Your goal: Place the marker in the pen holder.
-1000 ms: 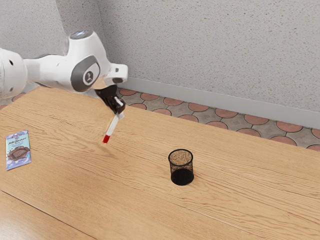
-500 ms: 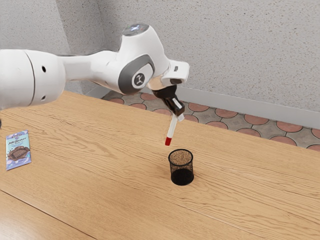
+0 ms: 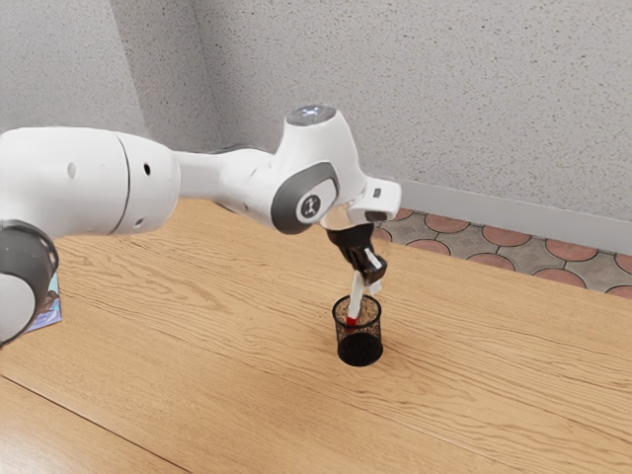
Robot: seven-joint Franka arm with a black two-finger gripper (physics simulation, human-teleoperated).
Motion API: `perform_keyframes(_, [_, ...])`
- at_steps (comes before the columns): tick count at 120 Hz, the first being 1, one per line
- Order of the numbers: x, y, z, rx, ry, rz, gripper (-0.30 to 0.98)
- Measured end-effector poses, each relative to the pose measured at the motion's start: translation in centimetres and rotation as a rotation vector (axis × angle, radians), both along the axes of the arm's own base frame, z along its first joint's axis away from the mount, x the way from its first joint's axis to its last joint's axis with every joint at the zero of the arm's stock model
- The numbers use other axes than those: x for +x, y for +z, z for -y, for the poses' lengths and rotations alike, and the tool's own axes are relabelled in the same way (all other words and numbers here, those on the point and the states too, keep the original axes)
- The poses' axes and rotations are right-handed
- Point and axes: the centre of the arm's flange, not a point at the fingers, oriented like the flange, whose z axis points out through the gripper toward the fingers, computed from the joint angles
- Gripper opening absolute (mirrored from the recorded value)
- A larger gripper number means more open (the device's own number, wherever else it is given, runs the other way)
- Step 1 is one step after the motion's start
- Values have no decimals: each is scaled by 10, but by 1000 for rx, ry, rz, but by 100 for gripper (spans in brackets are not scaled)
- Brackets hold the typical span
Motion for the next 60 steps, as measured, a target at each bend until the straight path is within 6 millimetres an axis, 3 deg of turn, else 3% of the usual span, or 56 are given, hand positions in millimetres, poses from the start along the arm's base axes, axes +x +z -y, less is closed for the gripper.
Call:
perform_keyframes(8, [-1,-13,0,4,2,-22,-2])
perform_keyframes(20, [-2,-20,1,-2,-4,-37,21])
perform_keyframes(28, [-4,-15,0,-9,8,-37,34])
perform_keyframes(32, [-6,-2,-2,-14,12,-23,39])
perform_keyframes(38, [-8,42,-21,-24,27,15,45])
perform_keyframes(44, [-15,106,-57,-12,44,70,50])
perform_keyframes(51, [-36,184,-94,24,43,120,54])
perform_keyframes(55, [-45,211,-110,51,39,123,57])
perform_keyframes(60, [-54,229,-126,82,31,105,59])
